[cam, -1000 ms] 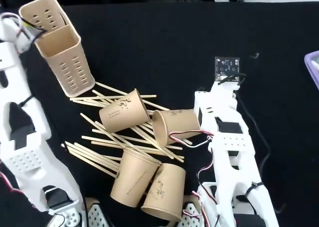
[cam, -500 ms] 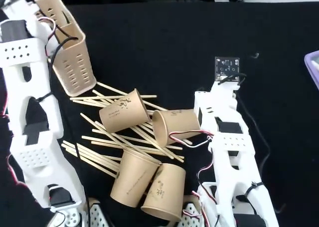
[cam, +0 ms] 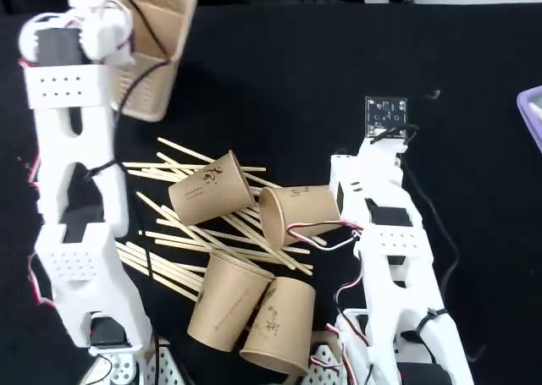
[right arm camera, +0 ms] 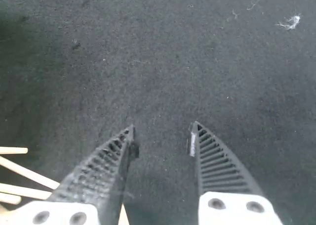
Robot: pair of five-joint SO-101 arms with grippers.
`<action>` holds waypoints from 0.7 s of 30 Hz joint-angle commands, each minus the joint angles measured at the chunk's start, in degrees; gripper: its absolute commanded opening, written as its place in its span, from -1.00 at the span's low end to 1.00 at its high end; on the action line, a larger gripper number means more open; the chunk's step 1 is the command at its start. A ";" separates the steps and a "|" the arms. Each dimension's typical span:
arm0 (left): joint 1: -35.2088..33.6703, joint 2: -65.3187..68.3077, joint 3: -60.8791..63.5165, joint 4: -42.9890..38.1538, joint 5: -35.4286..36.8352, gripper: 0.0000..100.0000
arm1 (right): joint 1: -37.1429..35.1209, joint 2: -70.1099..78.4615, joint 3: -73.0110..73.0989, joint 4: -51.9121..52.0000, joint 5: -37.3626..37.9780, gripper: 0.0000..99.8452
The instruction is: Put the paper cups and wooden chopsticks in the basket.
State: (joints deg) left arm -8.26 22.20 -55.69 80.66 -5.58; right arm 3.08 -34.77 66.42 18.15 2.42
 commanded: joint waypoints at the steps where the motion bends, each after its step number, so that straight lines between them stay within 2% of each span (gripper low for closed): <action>1: 4.35 -2.73 3.82 -3.78 -1.23 -0.94 | -0.88 -0.13 -0.22 -1.32 0.53 -0.64; 7: 6.73 -2.81 9.10 -4.66 -1.93 -0.94 | -0.88 -0.13 -0.13 -1.32 0.62 -0.64; 16: 4.44 -2.90 17.45 -4.75 -20.31 -0.93 | -0.88 -0.13 -0.13 -1.32 0.62 -0.64; 21: 3.03 -2.73 17.71 -4.75 -22.15 -0.91 | -0.88 -0.13 -0.13 -1.32 0.62 -0.64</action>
State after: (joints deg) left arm -3.96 21.05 -38.55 76.00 -25.89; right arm 3.08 -34.77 66.42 18.15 2.42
